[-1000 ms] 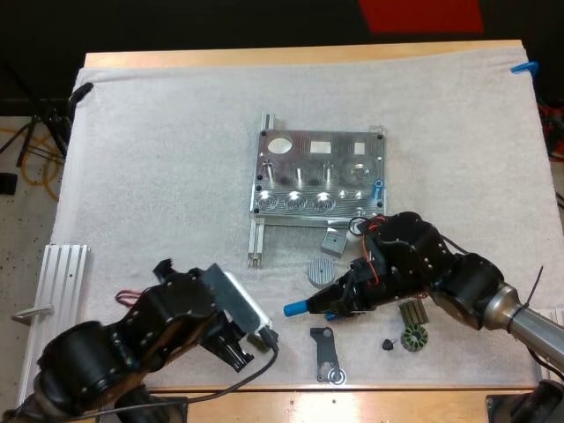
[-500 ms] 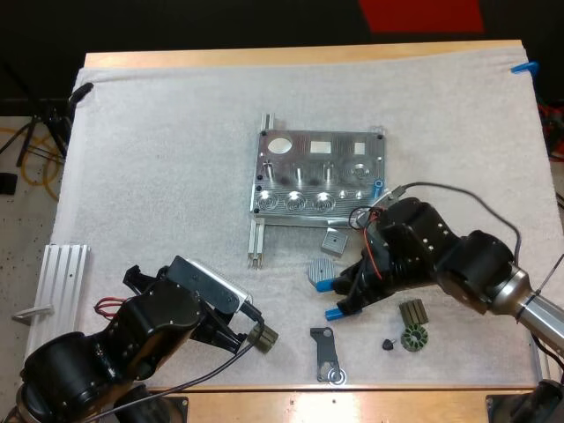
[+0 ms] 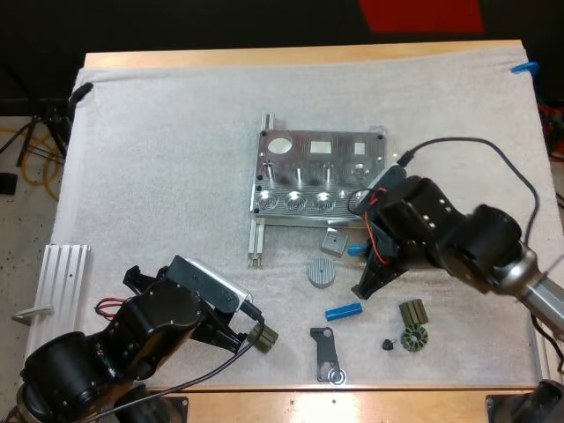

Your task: Load cells from right to left

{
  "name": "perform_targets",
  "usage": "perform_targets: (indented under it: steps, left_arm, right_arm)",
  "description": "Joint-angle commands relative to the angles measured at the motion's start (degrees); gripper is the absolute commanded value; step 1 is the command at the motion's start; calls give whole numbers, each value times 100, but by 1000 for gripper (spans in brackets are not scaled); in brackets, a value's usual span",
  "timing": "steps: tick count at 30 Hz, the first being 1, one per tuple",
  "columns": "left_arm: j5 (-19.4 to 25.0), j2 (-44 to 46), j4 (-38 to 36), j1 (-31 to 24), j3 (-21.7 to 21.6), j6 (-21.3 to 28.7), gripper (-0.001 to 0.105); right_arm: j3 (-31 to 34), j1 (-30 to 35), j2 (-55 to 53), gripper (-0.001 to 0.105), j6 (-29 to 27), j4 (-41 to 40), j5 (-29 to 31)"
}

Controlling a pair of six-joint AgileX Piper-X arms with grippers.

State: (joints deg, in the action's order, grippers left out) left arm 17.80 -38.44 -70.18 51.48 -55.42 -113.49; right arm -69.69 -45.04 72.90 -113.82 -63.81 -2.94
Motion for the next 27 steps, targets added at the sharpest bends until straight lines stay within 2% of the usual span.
perform_targets:
  steps: [1,5,11,19,27]
  left_arm:
    - [175,17,17,33,-44,-67,58]
    - [175,17,17,33,-44,-67,58]
    - [175,17,17,33,-44,-67,58]
    - [175,17,17,33,-44,-67,58]
    - [175,17,17,33,-44,-67,58]
  right_arm:
    - [-252,19,171,10,-242,-237,144]
    - [-684,19,542,10,-545,-371,416]
    - [-1227,19,1115,10,-923,-515,470]
    - [-1508,54,1620,10,-1746,-593,1324]
    - [-1797,432,2027,10,-2246,-593,1344]
